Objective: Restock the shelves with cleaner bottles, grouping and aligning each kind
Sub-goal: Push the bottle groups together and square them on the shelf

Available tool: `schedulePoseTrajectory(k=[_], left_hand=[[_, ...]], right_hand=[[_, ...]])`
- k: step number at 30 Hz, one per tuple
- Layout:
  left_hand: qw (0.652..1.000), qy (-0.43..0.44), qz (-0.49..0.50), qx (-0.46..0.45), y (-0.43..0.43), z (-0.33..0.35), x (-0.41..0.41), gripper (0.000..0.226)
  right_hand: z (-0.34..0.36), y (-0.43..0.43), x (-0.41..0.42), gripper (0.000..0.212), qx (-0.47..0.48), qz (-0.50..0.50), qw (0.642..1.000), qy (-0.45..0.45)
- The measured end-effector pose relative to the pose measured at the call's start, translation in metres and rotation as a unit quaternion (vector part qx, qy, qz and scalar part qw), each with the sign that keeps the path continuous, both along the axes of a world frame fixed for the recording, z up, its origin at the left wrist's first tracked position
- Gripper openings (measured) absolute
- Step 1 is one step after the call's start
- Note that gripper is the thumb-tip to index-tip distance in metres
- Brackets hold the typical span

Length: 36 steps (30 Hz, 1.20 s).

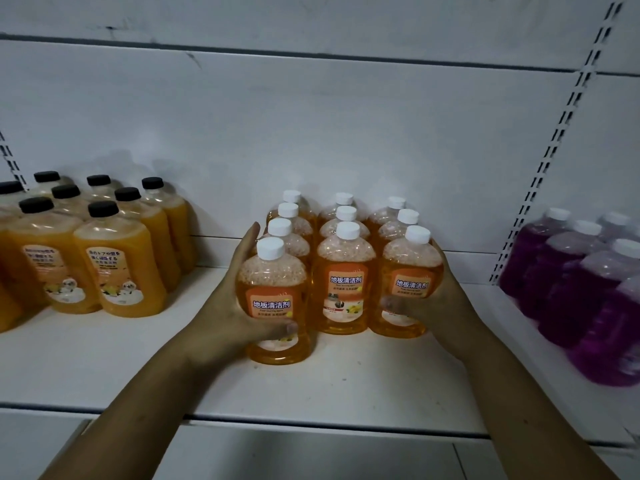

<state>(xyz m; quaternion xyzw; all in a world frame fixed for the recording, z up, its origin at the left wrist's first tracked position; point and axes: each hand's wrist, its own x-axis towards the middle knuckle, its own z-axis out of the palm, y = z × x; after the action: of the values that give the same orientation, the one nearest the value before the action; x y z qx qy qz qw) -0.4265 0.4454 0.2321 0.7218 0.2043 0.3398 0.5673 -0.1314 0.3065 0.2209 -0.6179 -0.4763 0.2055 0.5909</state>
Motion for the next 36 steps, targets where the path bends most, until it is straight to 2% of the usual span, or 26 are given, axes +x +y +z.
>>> schedulePoseTrajectory(k=[4,11,17,19,21,27,32,36], left_hand=[[1.000,0.012,0.004,0.019,0.002,-0.001,-0.002,0.127],[0.999,0.022,-0.005,0.037,0.005,0.000,-0.004,0.126],[0.998,0.017,-0.024,0.047,0.006,0.005,-0.007,0.137],[1.000,-0.010,-0.010,0.026,0.002,0.011,-0.011,0.133],[0.999,-0.017,0.026,0.045,0.001,0.018,-0.014,0.128],[0.965,0.088,0.131,0.210,-0.001,0.023,-0.044,0.106],[0.936,0.150,0.181,0.261,-0.014,0.011,-0.076,0.110],[0.919,0.192,0.195,0.282,-0.024,0.001,-0.095,0.105]], right_hand=[[0.001,0.001,0.002,0.129,-0.006,-0.007,1.000,-0.004],[0.001,-0.002,0.000,0.131,-0.002,-0.002,1.000,0.005],[0.008,-0.007,-0.004,0.131,0.005,0.012,1.000,0.011],[0.014,-0.009,-0.004,0.136,0.018,0.000,0.999,0.032],[0.022,-0.015,-0.008,0.142,0.033,-0.028,0.998,0.044],[0.039,-0.043,-0.038,0.108,0.007,-0.099,0.990,-0.095],[0.026,-0.068,-0.075,0.093,-0.011,-0.137,0.975,-0.173],[0.019,-0.085,-0.104,0.092,-0.003,-0.182,0.957,-0.227]])
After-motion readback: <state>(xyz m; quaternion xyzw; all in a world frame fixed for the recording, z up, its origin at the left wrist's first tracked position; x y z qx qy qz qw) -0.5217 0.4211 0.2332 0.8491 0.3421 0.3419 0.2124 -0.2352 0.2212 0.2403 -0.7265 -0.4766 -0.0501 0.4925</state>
